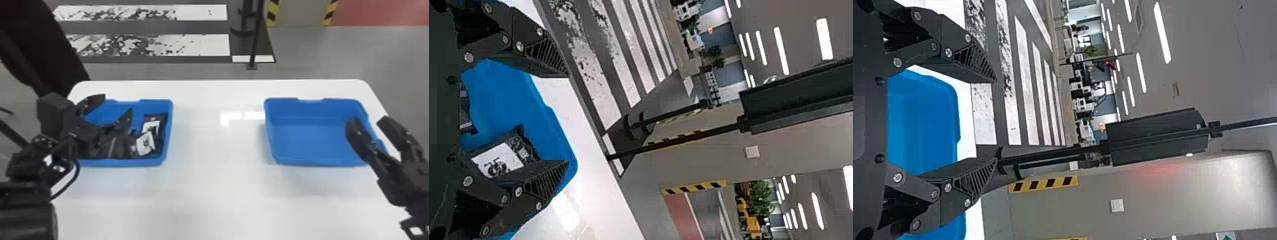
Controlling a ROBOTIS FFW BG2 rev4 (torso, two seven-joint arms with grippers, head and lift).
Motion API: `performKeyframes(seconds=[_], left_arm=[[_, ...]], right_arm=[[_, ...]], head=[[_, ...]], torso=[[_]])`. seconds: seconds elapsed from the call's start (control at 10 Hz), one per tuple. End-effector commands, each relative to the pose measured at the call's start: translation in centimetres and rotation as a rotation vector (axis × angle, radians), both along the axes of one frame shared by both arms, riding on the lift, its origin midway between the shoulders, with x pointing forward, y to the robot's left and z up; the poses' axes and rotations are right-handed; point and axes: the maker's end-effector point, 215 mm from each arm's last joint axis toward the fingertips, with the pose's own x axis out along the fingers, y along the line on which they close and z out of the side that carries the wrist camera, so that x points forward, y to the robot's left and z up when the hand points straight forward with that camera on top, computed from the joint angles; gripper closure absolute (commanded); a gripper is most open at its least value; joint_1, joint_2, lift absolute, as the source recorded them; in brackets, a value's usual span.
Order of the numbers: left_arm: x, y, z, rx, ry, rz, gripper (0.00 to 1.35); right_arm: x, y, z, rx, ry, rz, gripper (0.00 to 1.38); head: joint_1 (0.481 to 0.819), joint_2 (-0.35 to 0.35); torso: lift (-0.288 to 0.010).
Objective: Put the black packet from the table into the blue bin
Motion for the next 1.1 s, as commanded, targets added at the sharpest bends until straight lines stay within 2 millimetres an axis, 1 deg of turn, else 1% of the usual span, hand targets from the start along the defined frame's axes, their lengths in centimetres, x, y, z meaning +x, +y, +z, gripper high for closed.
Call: performKeyframes(seconds=[0.0, 0.1, 0.2, 0.3, 0.4, 0.5, 0.6, 0.7, 0.8, 1.0], left_arm=[[-2.3, 1.5, 2.7, -0.024, -0.083, 0.028, 0.21], [-4.6, 2.8, 4.0, -0.034, -0.12, 0.064, 0.21], [-6.9, 3.6, 4.5, -0.081, -0.162, 0.086, 0.21], [-9.1, 4.3, 4.2, -0.128, -0.154, 0.128, 0.21], [-11.4, 4.0, 5.6, -0.163, -0.174, 0.178, 0.21], [-12.8, 3.4, 6.6, -0.222, -0.201, 0.211, 0.21], [-13.7, 3.6, 7.0, -0.249, -0.206, 0.228, 0.21], [-14.4, 3.6, 8.2, -0.234, -0.228, 0.238, 0.21], [-15.0, 3.6, 8.6, -0.231, -0.235, 0.257, 0.21], [-14.9, 3.5, 9.0, -0.247, -0.247, 0.263, 0.21]], right_arm=[[-0.1, 0.0, 0.0, 0.0, 0.0, 0.0, 0.5], [-0.1, 0.0, 0.1, 0.002, 0.0, -0.001, 0.5], [-0.2, 0.0, 0.0, 0.002, 0.002, -0.001, 0.5], [-0.3, 0.0, 0.0, 0.002, 0.002, -0.001, 0.5], [-0.5, -0.1, 0.2, 0.001, 0.002, -0.001, 0.5], [-0.7, -0.3, 0.1, 0.001, 0.006, -0.005, 0.5], [-0.8, -0.3, -0.1, 0.001, 0.011, -0.005, 0.5], [-0.8, -0.3, 0.0, 0.0, 0.009, -0.004, 0.5], [-0.9, -0.3, -0.1, 0.0, 0.011, -0.004, 0.5], [-1.1, -0.3, -0.2, 0.002, 0.016, -0.004, 0.5]], head=[[0.695, 0.03], [0.695, 0.044], [0.695, 0.062], [0.695, 0.079], [0.695, 0.089], [0.695, 0.107], [0.695, 0.108], [0.695, 0.099], [0.695, 0.099], [0.695, 0.1]], torso=[[-0.11], [-0.11], [-0.11], [-0.11], [-0.11], [-0.11], [-0.11], [-0.11], [-0.11], [-0.11]])
